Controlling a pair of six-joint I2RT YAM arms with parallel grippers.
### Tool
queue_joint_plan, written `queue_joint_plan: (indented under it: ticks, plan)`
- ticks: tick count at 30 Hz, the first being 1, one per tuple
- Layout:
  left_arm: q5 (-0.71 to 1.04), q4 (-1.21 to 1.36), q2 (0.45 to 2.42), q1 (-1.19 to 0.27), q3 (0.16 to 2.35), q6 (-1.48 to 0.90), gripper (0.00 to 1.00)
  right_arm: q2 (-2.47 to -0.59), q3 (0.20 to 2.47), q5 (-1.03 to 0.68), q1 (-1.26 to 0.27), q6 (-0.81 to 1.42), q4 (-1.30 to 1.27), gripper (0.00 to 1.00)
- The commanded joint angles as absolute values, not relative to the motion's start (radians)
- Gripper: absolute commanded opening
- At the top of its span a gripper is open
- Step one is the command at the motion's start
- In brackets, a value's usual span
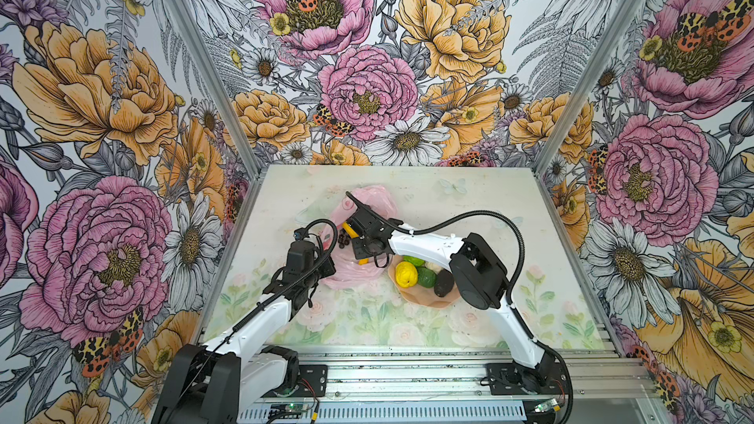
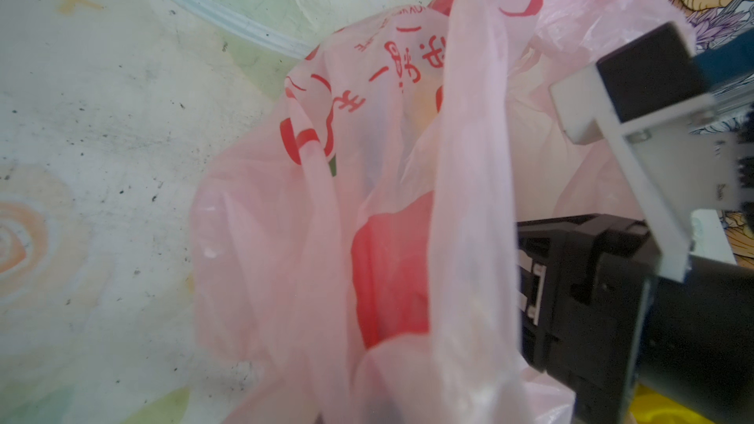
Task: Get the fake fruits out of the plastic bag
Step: 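Grasp the yellow banana with the right gripper and lift it from the bag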
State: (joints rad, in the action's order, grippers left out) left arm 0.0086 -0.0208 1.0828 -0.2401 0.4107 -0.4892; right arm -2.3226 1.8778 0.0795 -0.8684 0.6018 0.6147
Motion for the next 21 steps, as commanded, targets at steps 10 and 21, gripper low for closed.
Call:
queue_joint_plan:
  ticks: [10, 21]
  plan:
    - [-0.032, -0.026, 1.082, -0.258, 0.436, -0.468, 0.02, -2.272, 1.933, 0.11, -0.829, 0.591, 0.598, 0.31]
    - [-0.04, -0.028, 1.092, -0.258, 0.439, -0.466, 0.02, -2.213, 1.9, 0.105, -0.813, 0.588, 0.6, 0.31]
